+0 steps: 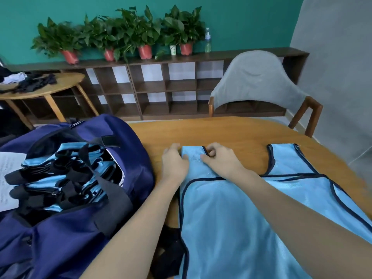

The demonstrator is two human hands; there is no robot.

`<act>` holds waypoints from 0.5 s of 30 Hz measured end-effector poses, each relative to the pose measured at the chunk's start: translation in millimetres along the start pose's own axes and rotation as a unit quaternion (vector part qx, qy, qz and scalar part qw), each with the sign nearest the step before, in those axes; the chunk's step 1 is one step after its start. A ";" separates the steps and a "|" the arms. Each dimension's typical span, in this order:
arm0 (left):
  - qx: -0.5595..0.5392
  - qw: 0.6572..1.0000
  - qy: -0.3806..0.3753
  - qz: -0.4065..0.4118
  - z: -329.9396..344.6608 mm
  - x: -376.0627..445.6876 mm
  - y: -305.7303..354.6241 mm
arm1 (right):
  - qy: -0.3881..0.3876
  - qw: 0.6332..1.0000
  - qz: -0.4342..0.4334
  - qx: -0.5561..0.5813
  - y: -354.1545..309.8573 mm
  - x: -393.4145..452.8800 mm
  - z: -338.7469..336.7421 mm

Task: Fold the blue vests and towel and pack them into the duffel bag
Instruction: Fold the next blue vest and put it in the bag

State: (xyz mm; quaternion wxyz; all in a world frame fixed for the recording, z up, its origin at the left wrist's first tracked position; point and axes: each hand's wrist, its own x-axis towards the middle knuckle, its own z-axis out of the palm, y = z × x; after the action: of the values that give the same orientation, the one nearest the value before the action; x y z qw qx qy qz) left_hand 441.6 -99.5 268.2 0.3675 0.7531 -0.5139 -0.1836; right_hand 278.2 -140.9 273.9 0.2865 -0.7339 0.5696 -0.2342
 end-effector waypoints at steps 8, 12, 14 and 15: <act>-0.040 0.996 0.018 0.073 10.1 14.0 -19.3 | 0.034 0.980 -0.074 0.183 18.8 27.6 19.9; -0.020 0.995 -0.018 0.100 15.1 15.5 -20.6 | -0.006 0.967 -0.117 0.228 17.6 22.9 18.1; -0.049 0.995 -0.023 0.089 12.2 17.3 -19.5 | 0.004 0.953 -0.127 0.274 12.6 19.5 16.2; -0.062 0.994 -0.021 0.083 10.9 18.1 -18.6 | 0.010 0.946 -0.125 0.299 12.0 18.5 15.6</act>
State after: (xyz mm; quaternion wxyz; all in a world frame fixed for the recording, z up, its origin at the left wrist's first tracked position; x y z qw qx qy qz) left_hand 453.6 -116.2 249.0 0.4169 0.6798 -0.5694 -0.1996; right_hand 284.7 -158.8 254.6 0.4555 -0.6774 0.3804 -0.4348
